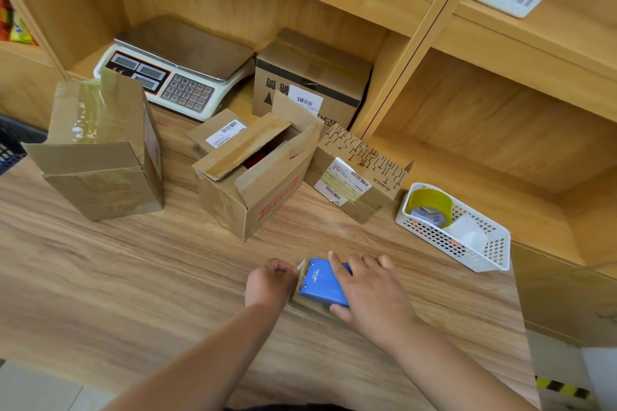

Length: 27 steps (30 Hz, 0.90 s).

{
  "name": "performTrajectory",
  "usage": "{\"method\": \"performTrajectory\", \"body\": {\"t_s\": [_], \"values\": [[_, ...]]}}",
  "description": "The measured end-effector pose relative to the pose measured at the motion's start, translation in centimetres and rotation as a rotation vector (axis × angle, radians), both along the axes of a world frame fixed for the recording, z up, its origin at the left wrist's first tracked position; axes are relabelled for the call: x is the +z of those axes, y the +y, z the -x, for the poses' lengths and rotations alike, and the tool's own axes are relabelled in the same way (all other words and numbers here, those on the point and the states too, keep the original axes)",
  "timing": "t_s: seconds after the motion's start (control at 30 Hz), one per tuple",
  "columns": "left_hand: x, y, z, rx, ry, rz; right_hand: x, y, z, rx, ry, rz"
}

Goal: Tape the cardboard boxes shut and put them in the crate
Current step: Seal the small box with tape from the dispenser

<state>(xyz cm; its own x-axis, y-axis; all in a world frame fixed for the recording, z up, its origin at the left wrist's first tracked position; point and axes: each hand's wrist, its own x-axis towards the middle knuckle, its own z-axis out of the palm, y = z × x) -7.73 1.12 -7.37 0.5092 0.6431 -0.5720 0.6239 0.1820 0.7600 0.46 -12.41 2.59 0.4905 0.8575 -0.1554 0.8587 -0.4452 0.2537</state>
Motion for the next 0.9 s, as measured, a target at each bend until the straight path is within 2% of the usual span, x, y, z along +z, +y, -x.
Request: {"method": "performTrajectory", "body": {"t_s": [0.3,0.4,0.5,0.63,0.77,0.9], "values": [[-0.9,0.3,0.5,-0.150,0.036,-0.091,-0.5,0.4,0.5,-0.020,-0.030,-0.001],[-0.6,1.1,1.0,-0.297,0.059,-0.145,-0.4,0.5,0.7,-0.030,-0.021,0.019],[-0.2,0.9,1.8,-0.344,-0.044,-0.231,-0.3,0.6,0.7,-0.036,-0.013,0.018],[-0.2,-0.5,3.1,-0.361,-0.215,-0.174,-0.2,0.6,0.6,-0.052,0.000,0.015],[0.0,-0.2,3.4,-0.486,-0.214,-0.148,-0.2,0.5,0.6,-0.052,0.022,0.010],[0.4,1.0,2.0,-0.731,-0.183,-0.186,-0.2,0.5,0.5,-0.057,0.011,0.019]]}}
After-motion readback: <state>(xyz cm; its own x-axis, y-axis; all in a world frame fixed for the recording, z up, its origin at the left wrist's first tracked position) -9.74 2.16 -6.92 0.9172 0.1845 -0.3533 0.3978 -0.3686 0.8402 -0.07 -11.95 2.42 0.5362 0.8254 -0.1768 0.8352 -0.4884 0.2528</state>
